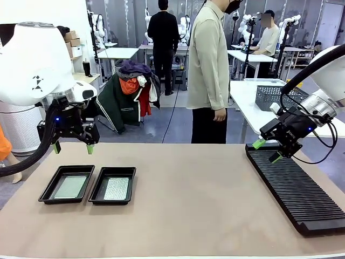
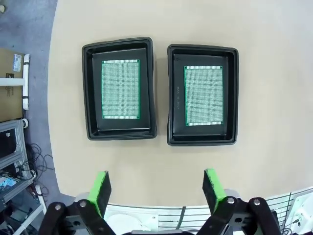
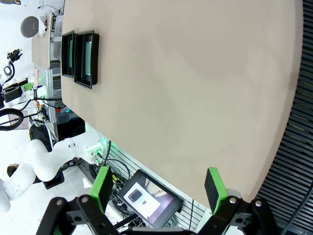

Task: Inspect and transfer BCBs to ESD trays.
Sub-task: Pick up the ESD tray and place it on the left side of the table.

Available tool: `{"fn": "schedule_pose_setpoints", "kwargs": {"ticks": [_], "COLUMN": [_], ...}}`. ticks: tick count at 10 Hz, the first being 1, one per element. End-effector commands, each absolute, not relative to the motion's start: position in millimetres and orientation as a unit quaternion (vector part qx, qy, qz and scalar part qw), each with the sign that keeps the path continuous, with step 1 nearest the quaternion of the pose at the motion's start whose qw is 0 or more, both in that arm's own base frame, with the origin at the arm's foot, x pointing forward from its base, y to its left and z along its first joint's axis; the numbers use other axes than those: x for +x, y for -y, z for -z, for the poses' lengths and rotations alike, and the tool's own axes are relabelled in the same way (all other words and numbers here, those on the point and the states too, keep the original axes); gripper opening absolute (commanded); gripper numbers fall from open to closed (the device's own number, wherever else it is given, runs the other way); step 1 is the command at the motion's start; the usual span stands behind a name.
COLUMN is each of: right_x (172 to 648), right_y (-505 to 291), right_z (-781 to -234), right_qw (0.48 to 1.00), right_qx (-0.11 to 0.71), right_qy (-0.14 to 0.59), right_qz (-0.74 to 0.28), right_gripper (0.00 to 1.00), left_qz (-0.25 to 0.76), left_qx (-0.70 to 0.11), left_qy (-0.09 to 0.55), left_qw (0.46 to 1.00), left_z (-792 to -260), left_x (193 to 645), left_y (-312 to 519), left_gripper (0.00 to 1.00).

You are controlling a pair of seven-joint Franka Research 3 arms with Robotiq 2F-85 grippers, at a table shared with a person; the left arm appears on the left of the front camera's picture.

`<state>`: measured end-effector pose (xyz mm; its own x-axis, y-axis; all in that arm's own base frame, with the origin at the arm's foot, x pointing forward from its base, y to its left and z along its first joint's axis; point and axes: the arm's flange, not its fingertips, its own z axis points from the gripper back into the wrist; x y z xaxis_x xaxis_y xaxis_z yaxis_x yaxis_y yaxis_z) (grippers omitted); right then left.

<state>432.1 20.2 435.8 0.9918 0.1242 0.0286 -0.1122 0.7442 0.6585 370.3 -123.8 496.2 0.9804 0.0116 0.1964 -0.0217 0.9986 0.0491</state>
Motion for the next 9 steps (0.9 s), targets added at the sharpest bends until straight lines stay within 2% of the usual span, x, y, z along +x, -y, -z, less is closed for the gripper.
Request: {"fn": "schedule_pose_setpoints", "kwargs": {"ticks": [1,2,9], "right_x": [431.5,431.5,431.5], "right_y": [-21.8,-21.8,-21.8], "right_z": [-437.1,-437.1,-437.1], "right_qw": [0.937,0.937,0.937], "right_qx": [0.345,0.345,0.345], "right_qy": [-0.008,-0.008,-0.008], "right_qz": [-0.053,-0.053,-0.053], "right_gripper": [1.00,1.00,1.00], "left_qz": [-0.007,-0.008,-0.008], "left_qx": [0.020,0.025,0.025], "left_qy": [0.084,0.099,0.099], "left_qw": [0.996,0.995,0.995], "left_z": [-500.1,-496.2,-496.2], "left_x": [368.0,370.3,370.3], "left_y": [128.7,123.8,123.8], "left_gripper": [1.00,1.00,1.00]}}
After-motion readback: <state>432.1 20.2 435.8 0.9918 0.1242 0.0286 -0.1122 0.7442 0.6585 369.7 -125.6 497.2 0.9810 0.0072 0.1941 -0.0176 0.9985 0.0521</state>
